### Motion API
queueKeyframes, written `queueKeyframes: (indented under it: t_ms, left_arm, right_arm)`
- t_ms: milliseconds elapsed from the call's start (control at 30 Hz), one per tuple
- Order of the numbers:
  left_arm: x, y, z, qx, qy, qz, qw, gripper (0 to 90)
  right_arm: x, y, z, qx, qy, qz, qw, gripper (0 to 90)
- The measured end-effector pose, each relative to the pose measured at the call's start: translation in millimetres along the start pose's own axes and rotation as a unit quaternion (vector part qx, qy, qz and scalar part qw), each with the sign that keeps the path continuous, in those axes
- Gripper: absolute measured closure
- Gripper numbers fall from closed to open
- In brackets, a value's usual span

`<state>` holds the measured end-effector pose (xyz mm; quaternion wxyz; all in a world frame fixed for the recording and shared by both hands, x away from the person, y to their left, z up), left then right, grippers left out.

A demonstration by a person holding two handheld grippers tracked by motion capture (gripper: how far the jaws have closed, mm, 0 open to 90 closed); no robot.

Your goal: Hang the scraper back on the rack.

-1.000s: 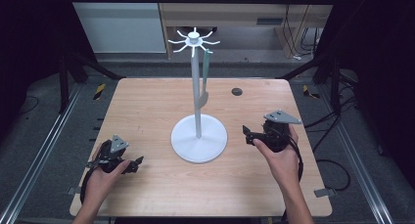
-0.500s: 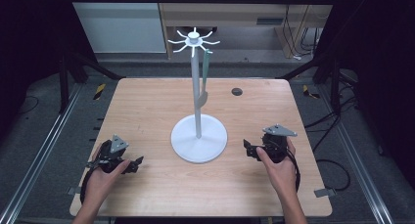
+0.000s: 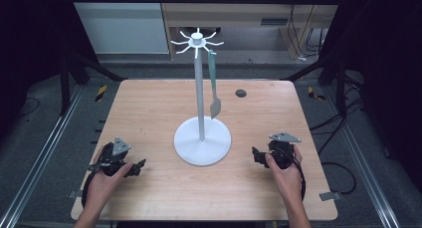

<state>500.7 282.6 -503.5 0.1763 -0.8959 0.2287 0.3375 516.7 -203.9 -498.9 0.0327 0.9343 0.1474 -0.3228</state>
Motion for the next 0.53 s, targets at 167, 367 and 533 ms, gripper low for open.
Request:
queueKeyframes:
  t_ms: [167,367,533]
  left_arm:
    - [0.6,0.4,-0.9,0.001,0.0,0.001,1.0,4.4]
    - [1.9,1.3,-2.7,0.004,0.002,0.002,1.0,4.4]
    - [2.6,2.6,-3.2,0.007,0.002,0.003,1.0,4.4]
  right_arm:
    - [2.7,4.1,7.3,0.008,-0.001,0.003,1.0,12.0]
    - [3.6,4.1,15.0,0.016,-0.001,-0.011,0.9998,13.1]
    - [2.6,-0.6,17.1,0.013,-0.006,-0.018,0.9997,13.2]
Point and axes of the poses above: each handheld gripper's, and its own axes: x roughly forward along the jaws, z roughly out of its underside, y roughly to its right, the point moved 4 cm from there along x, roughly forward along the jaws
